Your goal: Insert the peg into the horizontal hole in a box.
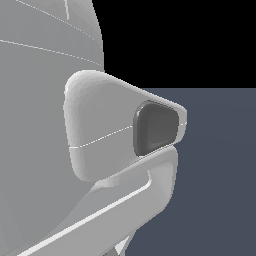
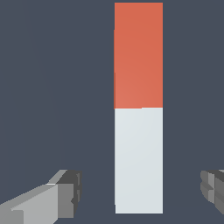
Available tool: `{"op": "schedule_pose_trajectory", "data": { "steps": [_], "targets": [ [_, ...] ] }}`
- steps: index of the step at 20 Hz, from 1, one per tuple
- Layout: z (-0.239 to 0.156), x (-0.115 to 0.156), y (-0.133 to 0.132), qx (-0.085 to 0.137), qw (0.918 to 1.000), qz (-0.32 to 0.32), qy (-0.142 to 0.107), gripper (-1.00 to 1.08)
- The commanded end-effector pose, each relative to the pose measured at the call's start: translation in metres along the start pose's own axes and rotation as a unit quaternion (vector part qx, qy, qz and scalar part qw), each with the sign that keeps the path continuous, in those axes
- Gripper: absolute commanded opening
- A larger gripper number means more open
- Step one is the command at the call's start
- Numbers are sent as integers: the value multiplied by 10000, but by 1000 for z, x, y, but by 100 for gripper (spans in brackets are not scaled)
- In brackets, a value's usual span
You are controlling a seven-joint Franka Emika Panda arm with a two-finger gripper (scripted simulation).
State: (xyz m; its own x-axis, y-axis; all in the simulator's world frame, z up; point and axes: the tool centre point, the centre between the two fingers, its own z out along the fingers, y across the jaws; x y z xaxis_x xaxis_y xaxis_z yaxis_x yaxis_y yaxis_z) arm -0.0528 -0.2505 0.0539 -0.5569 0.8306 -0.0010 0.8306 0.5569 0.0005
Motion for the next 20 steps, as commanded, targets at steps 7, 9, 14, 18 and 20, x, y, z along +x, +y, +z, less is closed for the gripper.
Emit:
{"op": "schedule_pose_trajectory", "data": {
  "steps": [7, 9, 14, 18, 20],
  "targets": [
    [34, 0, 0, 2, 10000, -10, 5, 100],
    [36, 0, 0, 2, 10000, -12, 5, 100],
    [36, 0, 0, 2, 10000, -12, 5, -100],
    [36, 0, 0, 2, 10000, -12, 5, -100],
    [36, 0, 0, 2, 10000, -12, 5, -100]
  ]
}}
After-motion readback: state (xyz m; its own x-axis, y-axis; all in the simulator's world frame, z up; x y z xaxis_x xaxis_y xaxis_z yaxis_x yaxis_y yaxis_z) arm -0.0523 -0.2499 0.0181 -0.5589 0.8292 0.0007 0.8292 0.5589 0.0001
